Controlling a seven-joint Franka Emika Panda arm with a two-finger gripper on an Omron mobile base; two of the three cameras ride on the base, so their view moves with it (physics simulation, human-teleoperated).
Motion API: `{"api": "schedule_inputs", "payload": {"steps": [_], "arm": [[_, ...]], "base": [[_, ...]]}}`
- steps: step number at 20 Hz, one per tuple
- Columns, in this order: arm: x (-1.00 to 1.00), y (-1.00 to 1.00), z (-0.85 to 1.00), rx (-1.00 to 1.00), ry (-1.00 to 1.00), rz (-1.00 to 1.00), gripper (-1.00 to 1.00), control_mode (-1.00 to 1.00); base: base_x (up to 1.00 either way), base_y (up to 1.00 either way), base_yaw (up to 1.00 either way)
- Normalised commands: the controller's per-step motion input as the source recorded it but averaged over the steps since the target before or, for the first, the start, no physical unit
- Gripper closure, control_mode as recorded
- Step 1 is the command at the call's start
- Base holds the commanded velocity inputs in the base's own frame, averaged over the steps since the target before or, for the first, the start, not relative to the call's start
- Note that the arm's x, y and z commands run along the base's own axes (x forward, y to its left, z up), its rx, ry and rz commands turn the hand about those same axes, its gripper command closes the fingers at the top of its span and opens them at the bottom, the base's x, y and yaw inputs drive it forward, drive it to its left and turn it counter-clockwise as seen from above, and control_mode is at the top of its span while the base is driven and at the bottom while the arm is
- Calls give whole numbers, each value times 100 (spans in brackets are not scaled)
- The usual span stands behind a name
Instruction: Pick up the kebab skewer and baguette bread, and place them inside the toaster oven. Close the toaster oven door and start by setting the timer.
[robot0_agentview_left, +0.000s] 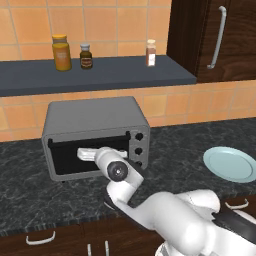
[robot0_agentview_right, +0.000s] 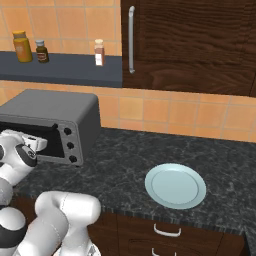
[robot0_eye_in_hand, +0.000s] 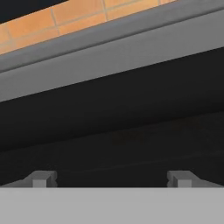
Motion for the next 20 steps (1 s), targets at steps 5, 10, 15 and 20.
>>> {"api": "schedule_inputs", "payload": {"steps": [5, 10, 15, 20], "arm": [[-46, -45, 2, -4, 2, 0, -100, -100], [-23, -48, 0, -4, 3, 0, -100, -100], [-7, -20, 0, -5, 7, 0, -100, -100], [0, -36, 0, -1, 1, 0, -100, -100]], "base": [[0, 0, 0], [0, 0, 0], [0, 0, 0], [0, 0, 0]]}}
